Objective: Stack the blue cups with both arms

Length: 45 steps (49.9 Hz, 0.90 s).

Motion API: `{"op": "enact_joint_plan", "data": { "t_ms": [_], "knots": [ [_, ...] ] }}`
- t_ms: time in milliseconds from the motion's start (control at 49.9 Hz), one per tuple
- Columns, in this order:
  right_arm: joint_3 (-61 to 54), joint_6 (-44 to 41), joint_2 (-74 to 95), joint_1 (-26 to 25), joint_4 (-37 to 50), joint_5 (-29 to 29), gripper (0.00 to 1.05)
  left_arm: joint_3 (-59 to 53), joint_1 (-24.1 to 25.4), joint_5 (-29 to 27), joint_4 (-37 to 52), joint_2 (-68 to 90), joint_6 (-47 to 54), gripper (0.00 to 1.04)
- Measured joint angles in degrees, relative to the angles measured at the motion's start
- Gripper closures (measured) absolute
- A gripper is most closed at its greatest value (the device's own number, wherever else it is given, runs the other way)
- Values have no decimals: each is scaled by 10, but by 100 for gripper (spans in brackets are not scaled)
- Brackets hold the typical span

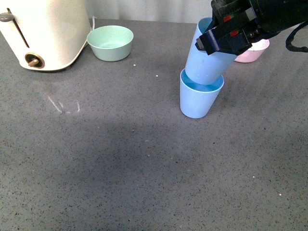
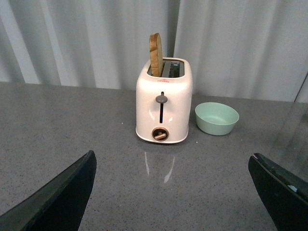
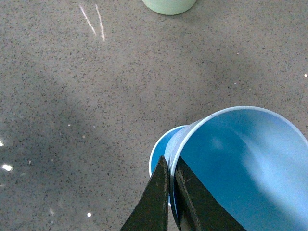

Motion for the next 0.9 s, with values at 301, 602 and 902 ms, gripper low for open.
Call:
{"op": "enact_joint_plan", "data": {
  "t_ms": [301,602,902],
  "knots": [
    [-3,21,8,-6,33,14,67,0,0,0,0,0,0,9],
    [-139,82,-172,-89,137,14,8,0,0,0,0,0,0,9],
    [-355,165,-266,-112,484,244,48,0,0,-1,0,0,0,9]
  ]
}}
